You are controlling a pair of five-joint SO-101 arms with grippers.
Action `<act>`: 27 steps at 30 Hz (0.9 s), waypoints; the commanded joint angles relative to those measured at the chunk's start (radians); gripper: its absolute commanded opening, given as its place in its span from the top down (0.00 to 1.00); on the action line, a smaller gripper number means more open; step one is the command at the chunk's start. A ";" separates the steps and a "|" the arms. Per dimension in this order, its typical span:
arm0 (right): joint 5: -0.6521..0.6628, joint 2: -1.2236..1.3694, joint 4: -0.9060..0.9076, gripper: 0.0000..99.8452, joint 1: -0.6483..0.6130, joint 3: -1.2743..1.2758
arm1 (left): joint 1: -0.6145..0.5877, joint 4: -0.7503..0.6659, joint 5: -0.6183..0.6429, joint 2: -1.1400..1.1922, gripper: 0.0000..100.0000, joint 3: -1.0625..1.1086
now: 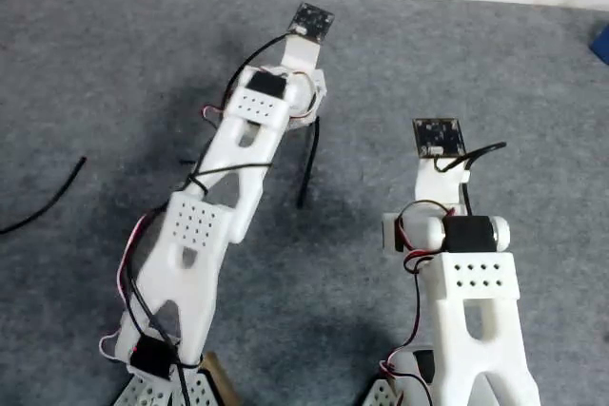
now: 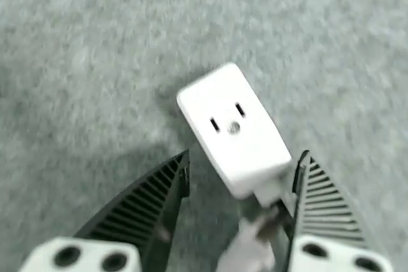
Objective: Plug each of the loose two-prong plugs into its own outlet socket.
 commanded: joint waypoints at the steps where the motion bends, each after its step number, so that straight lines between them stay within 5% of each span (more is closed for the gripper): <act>1: -0.008 -0.018 -0.013 0.71 -0.007 -0.002 | 0.015 0.008 0.009 0.082 0.73 -0.209; 5: -0.006 -0.018 -0.012 0.71 -0.007 -0.002 | 0.018 0.014 0.006 0.157 0.77 -0.283; 11: -0.006 -0.018 -0.013 0.71 -0.007 -0.002 | 0.048 0.121 0.006 0.159 1.00 -0.335; 19: -0.002 -0.018 -0.030 0.71 -0.007 0.024 | 0.124 0.623 -0.092 0.093 0.99 -0.570; 22: -0.005 -0.018 -0.047 0.71 -0.007 0.036 | 0.122 0.806 -0.129 -0.056 0.99 -0.524; 27: -0.005 -0.018 -0.050 0.71 -0.002 0.039 | 0.073 0.810 -0.140 -0.398 0.99 -0.124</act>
